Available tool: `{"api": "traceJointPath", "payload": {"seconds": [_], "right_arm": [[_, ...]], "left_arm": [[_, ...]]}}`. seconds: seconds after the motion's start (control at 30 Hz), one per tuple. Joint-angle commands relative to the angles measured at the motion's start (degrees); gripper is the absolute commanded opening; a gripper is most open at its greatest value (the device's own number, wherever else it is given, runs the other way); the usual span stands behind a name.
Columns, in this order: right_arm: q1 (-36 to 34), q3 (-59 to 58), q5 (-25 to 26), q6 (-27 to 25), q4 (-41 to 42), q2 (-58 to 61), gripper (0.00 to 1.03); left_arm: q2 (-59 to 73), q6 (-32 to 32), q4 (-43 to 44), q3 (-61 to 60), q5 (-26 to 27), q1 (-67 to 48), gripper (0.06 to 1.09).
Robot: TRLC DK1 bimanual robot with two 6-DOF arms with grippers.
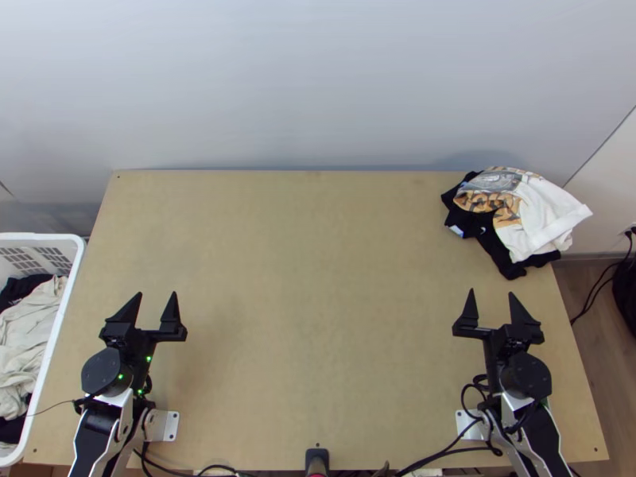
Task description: Fold the t-shirt
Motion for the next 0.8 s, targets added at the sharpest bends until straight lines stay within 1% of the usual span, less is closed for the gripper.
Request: {"api": "traceJointPath", "payload": {"seconds": [0.0,0.67,0.7,0.73,0.77], "right_arm": [[0.01,0.00,0.02,0.00,0.00,0.01,0.98],[0.01,0.00,0.02,0.00,0.00,0.01,0.98],[0.01,-0.08,-0.07,1.93,0.71,-0.08,0.98],[0.19,-0.17,-0.07,5.01,1.41,-0.08,0.98],[0.28,-0.35,0.02,6.15,2.73,-0.08,0.98]], "left_arm": [[0.01,0.01,0.05,0.01,0.02,0.04,1.04],[0.01,0.01,0.05,0.01,0.02,0.04,1.04],[0.01,0.01,0.05,0.01,0.02,-0.05,1.04],[0.01,0.01,0.05,0.01,0.02,-0.05,1.04],[0.01,0.01,-0.04,0.01,0.02,0.04,1.04]]}}
